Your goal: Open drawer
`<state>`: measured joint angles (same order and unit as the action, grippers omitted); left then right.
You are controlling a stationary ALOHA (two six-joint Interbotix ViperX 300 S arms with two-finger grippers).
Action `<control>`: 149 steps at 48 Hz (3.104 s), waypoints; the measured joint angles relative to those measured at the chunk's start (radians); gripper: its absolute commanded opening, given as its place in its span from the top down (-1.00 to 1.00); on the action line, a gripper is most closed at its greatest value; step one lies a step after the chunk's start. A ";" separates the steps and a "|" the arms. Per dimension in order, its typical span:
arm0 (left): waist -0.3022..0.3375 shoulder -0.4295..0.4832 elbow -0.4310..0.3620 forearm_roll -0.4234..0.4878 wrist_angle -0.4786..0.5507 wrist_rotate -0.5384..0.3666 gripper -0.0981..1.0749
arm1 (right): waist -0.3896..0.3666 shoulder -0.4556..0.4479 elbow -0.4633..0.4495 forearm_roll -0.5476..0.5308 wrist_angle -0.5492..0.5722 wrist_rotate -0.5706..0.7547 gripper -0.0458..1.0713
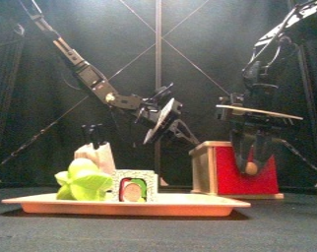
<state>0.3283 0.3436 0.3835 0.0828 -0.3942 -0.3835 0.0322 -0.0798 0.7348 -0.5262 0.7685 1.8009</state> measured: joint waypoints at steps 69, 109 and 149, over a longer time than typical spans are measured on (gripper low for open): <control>0.002 0.000 -0.002 -0.029 0.002 0.000 0.41 | 0.186 -0.041 -0.064 0.052 0.115 0.005 0.00; -0.002 0.000 -0.006 -0.029 0.009 0.000 0.42 | 0.247 -0.066 -0.049 0.104 0.095 0.002 -0.23; -0.002 -0.075 0.005 0.044 0.020 0.003 0.42 | 0.276 -0.084 -0.049 0.100 0.087 -0.008 -0.74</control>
<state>0.3267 0.2684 0.3881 0.1273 -0.3743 -0.3804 0.3083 -0.1641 0.6857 -0.4264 0.8560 1.7932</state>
